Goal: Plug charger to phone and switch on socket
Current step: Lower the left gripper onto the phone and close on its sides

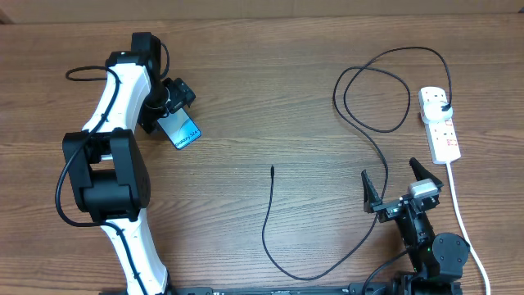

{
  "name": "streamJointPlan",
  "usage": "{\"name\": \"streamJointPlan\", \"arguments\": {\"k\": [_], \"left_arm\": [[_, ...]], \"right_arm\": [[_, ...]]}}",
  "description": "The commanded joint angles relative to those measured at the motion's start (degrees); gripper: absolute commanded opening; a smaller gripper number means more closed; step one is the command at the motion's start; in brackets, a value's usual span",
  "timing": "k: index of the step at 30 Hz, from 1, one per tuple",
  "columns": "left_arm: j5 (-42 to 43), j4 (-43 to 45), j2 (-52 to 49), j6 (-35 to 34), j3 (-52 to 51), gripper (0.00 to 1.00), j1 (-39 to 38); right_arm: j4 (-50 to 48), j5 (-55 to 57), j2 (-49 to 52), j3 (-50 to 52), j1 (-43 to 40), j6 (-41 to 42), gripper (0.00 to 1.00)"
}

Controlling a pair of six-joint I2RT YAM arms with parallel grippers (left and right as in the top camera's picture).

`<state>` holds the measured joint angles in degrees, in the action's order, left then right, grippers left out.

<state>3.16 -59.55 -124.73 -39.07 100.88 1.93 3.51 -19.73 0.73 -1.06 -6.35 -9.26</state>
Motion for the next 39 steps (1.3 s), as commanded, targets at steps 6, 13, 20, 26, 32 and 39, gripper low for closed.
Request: {"name": "streamJointPlan", "arguments": {"k": [6,13,20,26,32,39], "left_arm": [[-1.2,1.42,-0.66,-1.25,-0.61,1.0,0.35],[-1.2,3.5,-0.66,-1.68,-3.08,1.0,0.35],[-1.33,4.44,-0.66,-2.1,-3.76,1.0,0.35],[-2.69,5.33,-0.66,-2.29,-4.44,1.0,0.37],[-2.49,6.32,-0.66,-3.41,-5.79,1.0,0.35],[-2.47,6.38,-0.66,-6.34,-5.86,1.0,0.35]], "right_arm": [[-0.33,-0.31,-0.57,0.61,0.24,-0.22,1.0],[-0.33,-0.31,-0.57,0.61,0.24,-0.22,1.0],[-0.33,-0.31,-0.57,0.61,0.24,-0.22,1.0],[-0.33,-0.31,-0.57,0.61,0.24,-0.22,1.0],[-0.33,-0.31,-0.57,0.61,0.24,-0.24,1.0],[-0.33,-0.31,-0.57,0.61,0.24,-0.22,1.0]]}}
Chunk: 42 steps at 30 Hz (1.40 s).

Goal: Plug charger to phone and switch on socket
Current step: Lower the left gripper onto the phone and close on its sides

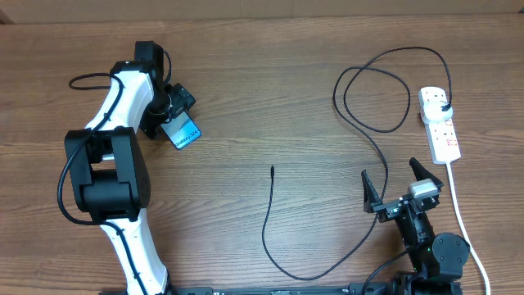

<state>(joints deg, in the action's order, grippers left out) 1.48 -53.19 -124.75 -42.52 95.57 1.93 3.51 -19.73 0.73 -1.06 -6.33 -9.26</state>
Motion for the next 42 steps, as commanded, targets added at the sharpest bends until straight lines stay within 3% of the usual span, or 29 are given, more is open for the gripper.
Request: {"name": "streamJointPlan", "arguments": {"k": [1,42], "left_arm": [[-0.79,0.09,-0.63,-3.48,-0.57,1.0,0.35],[-1.44,1.18,-5.35,-4.26,-0.61,1.0,0.31]], "right_arm": [[-0.33,-0.31,-0.57,0.61,0.22,-0.22,1.0],[-0.33,-0.31,-0.57,0.61,0.22,-0.22,1.0]]}}
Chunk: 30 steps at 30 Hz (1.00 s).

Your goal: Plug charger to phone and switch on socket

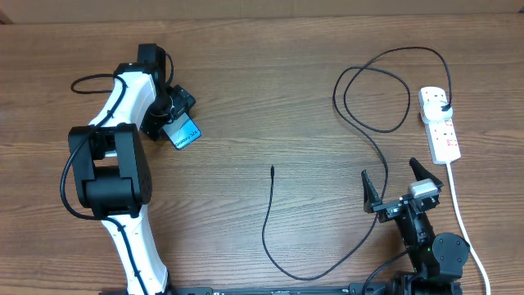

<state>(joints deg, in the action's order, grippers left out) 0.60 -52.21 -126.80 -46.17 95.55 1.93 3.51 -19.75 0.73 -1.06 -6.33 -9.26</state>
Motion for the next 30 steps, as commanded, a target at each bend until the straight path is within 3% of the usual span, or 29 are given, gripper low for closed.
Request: {"name": "streamJointPlan", "arguments": {"k": [1,18,30], "left_arm": [[-0.57,0.31,-3.28,-0.61,-0.59,1.0,0.31],[3.98,4.48,-3.28,-0.63,-0.57,1.0,0.28],[2.71,2.6,-3.28,-0.5,-0.59,1.0,0.28]], "right_arm": [[-0.33,-0.28,-0.57,0.61,0.22,-0.22,1.0],[-0.33,-0.28,-0.57,0.61,0.22,-0.24,1.0],[-0.33,-0.28,-0.57,0.61,0.22,-0.24,1.0]]}}
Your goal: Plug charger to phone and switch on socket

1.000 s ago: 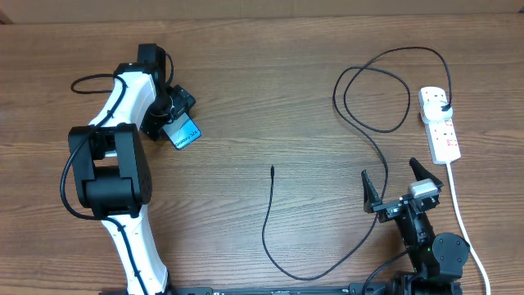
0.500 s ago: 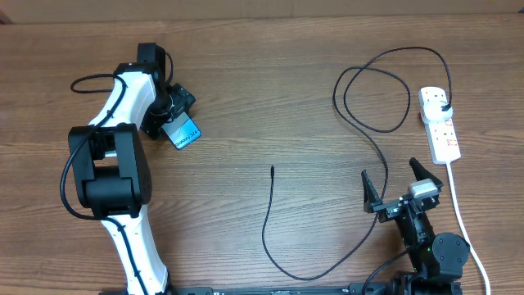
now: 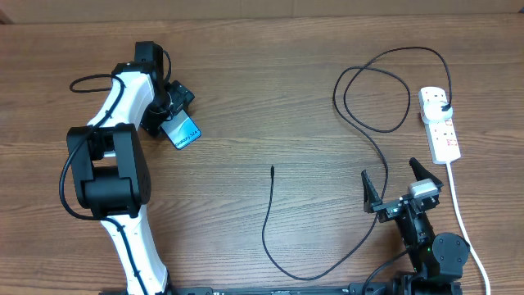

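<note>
The blue phone (image 3: 183,132) lies tilted on the table at the left. My left gripper (image 3: 175,105) sits over its upper end and looks shut on it, though the fingertips are hidden under the wrist. The black charger cable (image 3: 266,221) runs from its free tip (image 3: 272,169) at mid-table, down in a loop and up to the plug (image 3: 443,102) in the white socket strip (image 3: 441,131) at the right. My right gripper (image 3: 401,185) stands open near the front right, holding nothing, left of the strip.
The cable makes a wide coil (image 3: 377,90) at the back right. The strip's white lead (image 3: 460,213) runs down past the right arm's base. The wooden table's (image 3: 270,74) back edge is close behind the left arm.
The left arm's upper links have shifted very slightly. The phone, the cable, the strip and the right arm are where they were.
Throughout, my left gripper stayed at the phone's upper end while the arm's elbow drifted a little to the right and the phone shifted by a few pixels. The right gripper stayed open and still, and the cable lay unmoved.
</note>
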{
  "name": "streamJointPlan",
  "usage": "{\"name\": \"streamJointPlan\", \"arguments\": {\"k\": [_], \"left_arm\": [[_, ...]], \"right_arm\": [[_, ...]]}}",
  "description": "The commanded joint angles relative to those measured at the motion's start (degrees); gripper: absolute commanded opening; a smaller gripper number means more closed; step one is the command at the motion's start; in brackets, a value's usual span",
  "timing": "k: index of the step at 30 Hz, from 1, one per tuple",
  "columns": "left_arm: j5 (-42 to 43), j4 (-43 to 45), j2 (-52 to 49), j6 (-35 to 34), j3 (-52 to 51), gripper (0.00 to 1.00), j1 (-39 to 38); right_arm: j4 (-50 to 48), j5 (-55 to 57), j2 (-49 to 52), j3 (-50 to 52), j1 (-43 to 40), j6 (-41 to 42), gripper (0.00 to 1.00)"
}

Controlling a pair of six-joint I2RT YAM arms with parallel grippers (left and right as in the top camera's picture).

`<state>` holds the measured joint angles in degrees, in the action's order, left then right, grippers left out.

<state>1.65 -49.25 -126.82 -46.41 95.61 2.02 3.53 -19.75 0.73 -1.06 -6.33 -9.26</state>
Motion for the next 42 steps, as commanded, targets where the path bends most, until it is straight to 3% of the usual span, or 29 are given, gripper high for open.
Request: {"name": "streamJointPlan", "arguments": {"k": [1,42], "left_arm": [[1.27,-0.52,-3.28,-0.28,-0.66,1.0,0.2],[-5.09,-3.26,-3.28,-0.28,-0.66,1.0,-0.17]], "right_arm": [[-0.35,-0.28,-0.57,0.61,0.22,-0.22,1.0],[-0.35,-0.28,-0.57,0.61,0.22,-0.22,1.0]]}}
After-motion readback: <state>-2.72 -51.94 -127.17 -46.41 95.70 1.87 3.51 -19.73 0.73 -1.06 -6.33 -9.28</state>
